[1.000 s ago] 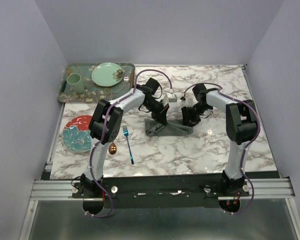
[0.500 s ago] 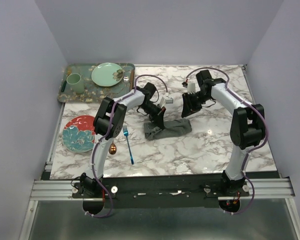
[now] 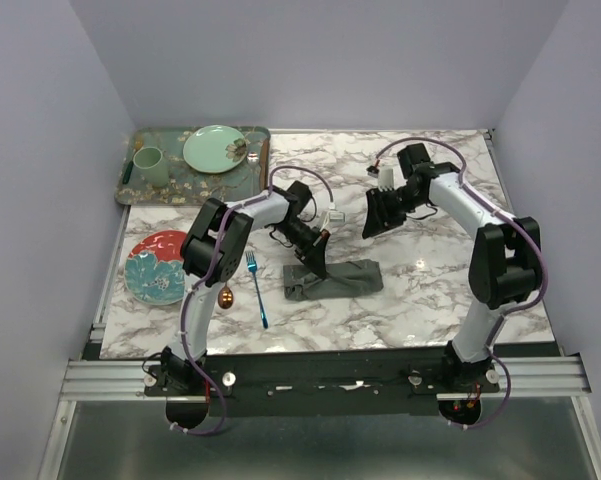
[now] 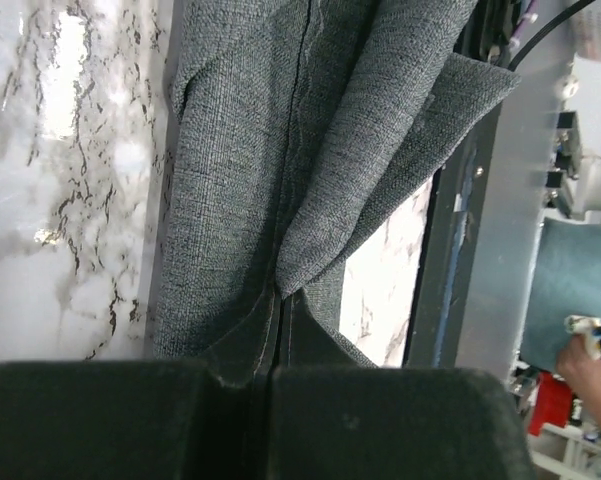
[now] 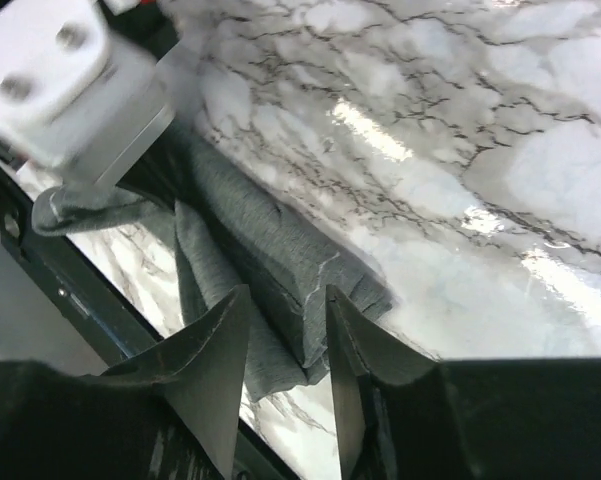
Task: Fold the napkin into a case and place the utensils inside
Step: Fold the 2/3-rectangle-folded napkin at the center of the board, then smooth out the smaller rectangle-folded napkin at the center of the board.
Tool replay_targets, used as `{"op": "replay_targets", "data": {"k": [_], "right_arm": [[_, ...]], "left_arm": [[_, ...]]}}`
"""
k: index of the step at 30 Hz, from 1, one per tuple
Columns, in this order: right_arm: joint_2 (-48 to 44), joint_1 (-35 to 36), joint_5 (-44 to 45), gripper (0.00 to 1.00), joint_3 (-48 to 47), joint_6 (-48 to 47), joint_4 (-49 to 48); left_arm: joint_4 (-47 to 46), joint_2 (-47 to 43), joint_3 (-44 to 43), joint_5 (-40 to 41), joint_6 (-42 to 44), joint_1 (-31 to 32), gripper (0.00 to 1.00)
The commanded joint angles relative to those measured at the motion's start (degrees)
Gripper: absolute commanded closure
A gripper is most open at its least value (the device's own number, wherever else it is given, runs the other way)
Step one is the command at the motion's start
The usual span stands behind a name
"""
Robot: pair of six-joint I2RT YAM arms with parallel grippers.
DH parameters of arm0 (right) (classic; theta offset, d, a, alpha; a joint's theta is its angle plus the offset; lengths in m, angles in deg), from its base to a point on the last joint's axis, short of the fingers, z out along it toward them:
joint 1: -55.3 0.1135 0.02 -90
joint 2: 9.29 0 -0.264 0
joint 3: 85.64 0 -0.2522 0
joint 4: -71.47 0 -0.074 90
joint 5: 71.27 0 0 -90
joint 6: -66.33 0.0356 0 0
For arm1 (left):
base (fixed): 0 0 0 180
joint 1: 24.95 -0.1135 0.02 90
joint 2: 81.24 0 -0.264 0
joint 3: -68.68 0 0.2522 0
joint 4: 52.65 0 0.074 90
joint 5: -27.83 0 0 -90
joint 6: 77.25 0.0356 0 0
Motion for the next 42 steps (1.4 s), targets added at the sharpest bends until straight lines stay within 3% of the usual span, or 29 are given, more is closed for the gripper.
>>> {"op": "replay_targets", "data": {"k": [1, 5, 10, 14, 18, 26, 38, 42], "right_arm": [[-7.2, -0.47, -6.39, 0.52, 4.55, -5.58, -0.83], [-13.26, -0.47, -8.24, 0.39, 11.74, -12.42, -3.98], [-19.76, -0.12, -7.89, 0.31, 18.79, -22.71, -9.61], [-21.45, 1.64, -7.71, 0.22, 19.5, -31.92, -13.48], [-19.52, 4.97, -7.54, 0.2, 17.66, -39.32, -13.66], [-16.09, 12.45, -5.78, 0.24, 18.71, -49.78, -13.75], [-8.79, 15.35, 1.77, 0.31, 18.36, -52.34, -14.45], [-7.3, 15.44, 3.71, 0.42, 18.01, -52.34, -15.24]], "left_arm": [[-1.46, -0.86, -2.37, -4.09, -4.83, -0.44, 1.0], [-0.94, 1.17, -4.21, -4.88, -6.41, -0.88, 0.99], [-0.76, 3.1, -5.62, -6.02, -7.82, -1.67, 0.99], [-0.5, 4.77, -7.2, -6.11, -8.97, -1.85, 0.99], [-0.59, 5.48, -7.73, -6.02, -9.14, -2.02, 0.98], [-1.2, 5.83, -7.39, -5.85, -10.02, -2.46, 0.96], [-1.46, 6.0, -7.47, -5.76, -10.29, -2.55, 0.96], [-1.46, 5.92, -7.38, -5.76, -10.2, -2.73, 0.96]]}}
